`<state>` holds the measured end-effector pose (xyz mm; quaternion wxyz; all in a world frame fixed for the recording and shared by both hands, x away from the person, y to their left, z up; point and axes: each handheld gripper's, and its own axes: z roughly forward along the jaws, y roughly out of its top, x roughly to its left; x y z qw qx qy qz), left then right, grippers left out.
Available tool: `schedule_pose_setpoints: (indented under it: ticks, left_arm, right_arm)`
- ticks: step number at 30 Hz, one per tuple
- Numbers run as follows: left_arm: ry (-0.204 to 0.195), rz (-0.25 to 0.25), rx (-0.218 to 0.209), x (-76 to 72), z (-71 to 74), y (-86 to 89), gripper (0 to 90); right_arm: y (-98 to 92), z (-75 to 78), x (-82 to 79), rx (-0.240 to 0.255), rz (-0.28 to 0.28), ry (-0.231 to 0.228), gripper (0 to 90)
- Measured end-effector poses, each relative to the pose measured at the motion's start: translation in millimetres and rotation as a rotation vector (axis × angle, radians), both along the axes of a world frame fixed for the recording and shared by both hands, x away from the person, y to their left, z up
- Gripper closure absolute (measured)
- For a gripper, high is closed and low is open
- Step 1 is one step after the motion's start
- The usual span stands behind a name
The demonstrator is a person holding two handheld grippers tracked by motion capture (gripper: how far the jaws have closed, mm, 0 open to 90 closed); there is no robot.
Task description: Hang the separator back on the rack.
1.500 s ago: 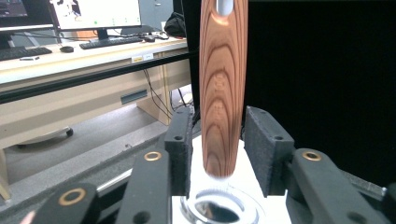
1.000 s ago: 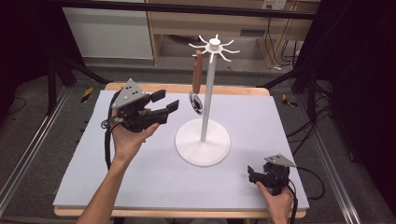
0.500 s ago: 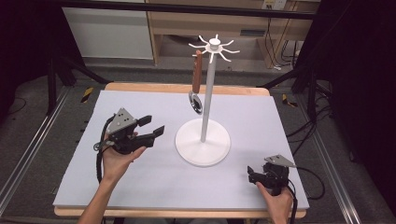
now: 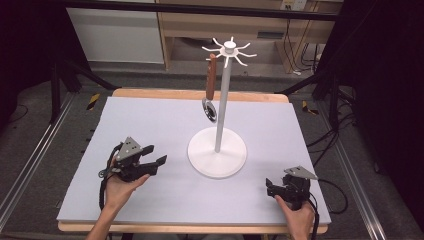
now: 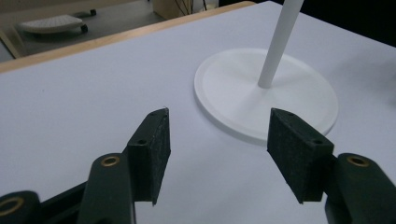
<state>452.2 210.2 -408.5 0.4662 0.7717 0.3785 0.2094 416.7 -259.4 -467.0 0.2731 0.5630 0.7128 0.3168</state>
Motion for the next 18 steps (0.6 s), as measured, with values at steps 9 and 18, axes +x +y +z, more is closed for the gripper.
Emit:
schedule_pose_setpoints:
  ticks: [9, 18]
  left_arm:
    - [0.032, 0.076, 0.025, -5.0, -24.0, 20.9, 40.9]
    - [0.052, 0.144, 0.050, -1.3, -36.5, 41.4, 41.8]
  right_arm:
    - [-4.5, -1.9, 0.1, 0.004, -0.028, 0.008, 10.1]
    - [-8.0, -4.7, 1.5, -0.005, -0.040, 0.021, 9.4]
